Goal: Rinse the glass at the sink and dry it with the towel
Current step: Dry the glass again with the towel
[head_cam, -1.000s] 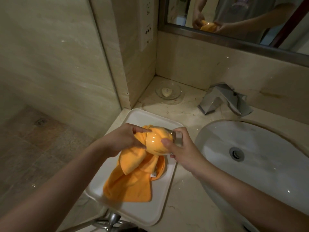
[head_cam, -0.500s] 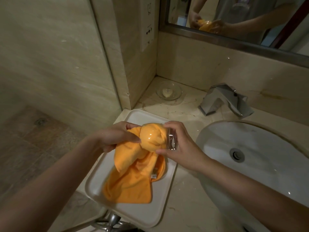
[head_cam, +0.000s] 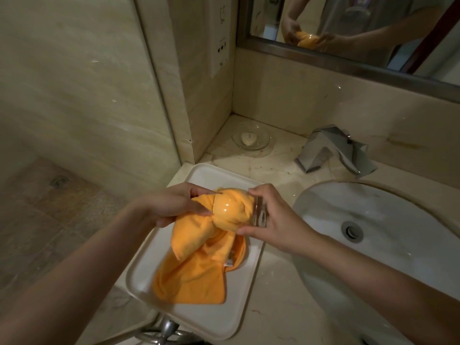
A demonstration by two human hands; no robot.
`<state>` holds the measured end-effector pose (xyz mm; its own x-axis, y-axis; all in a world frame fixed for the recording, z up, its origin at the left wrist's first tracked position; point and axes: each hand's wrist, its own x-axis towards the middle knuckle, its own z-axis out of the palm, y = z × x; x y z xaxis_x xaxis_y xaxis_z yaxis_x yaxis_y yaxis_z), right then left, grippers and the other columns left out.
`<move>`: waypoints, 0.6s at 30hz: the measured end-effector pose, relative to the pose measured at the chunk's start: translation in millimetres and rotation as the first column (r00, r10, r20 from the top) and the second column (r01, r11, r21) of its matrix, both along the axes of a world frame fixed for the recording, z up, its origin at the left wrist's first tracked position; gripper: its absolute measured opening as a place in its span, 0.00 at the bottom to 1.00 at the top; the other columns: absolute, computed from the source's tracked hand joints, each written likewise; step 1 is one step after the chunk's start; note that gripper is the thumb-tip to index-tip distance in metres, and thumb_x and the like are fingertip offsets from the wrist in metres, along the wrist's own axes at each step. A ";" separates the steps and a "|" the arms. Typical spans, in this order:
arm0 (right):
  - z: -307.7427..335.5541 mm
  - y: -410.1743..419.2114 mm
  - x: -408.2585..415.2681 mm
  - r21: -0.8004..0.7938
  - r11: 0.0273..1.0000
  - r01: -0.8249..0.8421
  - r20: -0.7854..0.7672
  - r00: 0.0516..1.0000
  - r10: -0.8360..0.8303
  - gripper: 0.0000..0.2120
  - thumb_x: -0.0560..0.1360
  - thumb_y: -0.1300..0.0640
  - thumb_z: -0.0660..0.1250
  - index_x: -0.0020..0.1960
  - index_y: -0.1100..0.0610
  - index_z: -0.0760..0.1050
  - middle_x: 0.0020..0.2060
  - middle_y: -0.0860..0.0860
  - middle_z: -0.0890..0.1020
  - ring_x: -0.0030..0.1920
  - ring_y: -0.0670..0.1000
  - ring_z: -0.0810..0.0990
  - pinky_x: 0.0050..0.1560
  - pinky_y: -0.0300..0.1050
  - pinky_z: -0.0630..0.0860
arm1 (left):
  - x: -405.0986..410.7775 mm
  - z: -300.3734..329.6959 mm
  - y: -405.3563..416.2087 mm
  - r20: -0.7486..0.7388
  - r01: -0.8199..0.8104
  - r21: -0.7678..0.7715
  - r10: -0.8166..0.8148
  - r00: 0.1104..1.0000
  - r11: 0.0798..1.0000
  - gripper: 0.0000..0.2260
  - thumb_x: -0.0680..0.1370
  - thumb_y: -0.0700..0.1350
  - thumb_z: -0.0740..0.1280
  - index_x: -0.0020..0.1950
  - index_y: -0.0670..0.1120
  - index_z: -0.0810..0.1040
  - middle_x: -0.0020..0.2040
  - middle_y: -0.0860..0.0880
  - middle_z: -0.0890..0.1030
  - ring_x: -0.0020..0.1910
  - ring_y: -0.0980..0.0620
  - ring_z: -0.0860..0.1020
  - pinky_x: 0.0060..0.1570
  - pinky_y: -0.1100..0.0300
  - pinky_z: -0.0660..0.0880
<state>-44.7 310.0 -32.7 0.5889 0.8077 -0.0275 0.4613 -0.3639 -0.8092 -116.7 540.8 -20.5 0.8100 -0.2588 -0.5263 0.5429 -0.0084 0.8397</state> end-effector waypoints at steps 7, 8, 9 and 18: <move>-5.1 3.5 -2.7 0.046 0.992 -0.118 0.513 0.855 0.078 0.27 0.67 0.42 0.64 0.59 0.55 0.61 0.58 0.50 0.62 0.56 0.58 0.76 0.52 0.48 0.78 | 0.6 1.3 7.1 0.027 0.037 -0.006 -0.036 0.999 0.999 0.28 0.52 0.52 0.82 0.50 0.49 0.85 0.48 0.45 0.85 0.48 0.47 0.83 0.45 0.56 0.80; -4.7 2.9 -3.7 0.055 0.992 -0.111 0.534 0.843 0.064 0.27 0.66 0.44 0.66 0.59 0.55 0.61 0.57 0.51 0.63 0.55 0.59 0.77 0.51 0.49 0.79 | 0.5 3.4 7.4 0.035 0.056 0.005 -0.056 0.998 0.998 0.28 0.52 0.53 0.82 0.51 0.50 0.85 0.48 0.46 0.85 0.48 0.47 0.83 0.45 0.56 0.80; -3.8 1.5 -4.6 0.067 0.993 -0.100 0.550 0.834 0.047 0.28 0.66 0.44 0.66 0.59 0.56 0.62 0.57 0.51 0.63 0.55 0.59 0.77 0.51 0.49 0.79 | 0.3 5.4 7.6 0.042 0.069 0.018 -0.070 0.997 0.997 0.27 0.53 0.53 0.82 0.51 0.51 0.85 0.48 0.47 0.85 0.48 0.48 0.83 0.45 0.57 0.80; -3.2 -33.1 -20.5 0.090 0.957 0.276 0.222 0.931 -0.289 0.30 0.60 0.56 0.80 0.55 0.49 0.65 0.53 0.44 0.67 0.50 0.39 0.71 0.52 0.28 0.70 | -6.4 23.9 17.4 0.135 -0.125 0.410 0.075 0.988 0.903 0.13 0.67 0.47 0.76 0.51 0.51 0.83 0.51 0.45 0.84 0.52 0.45 0.82 0.49 0.54 0.80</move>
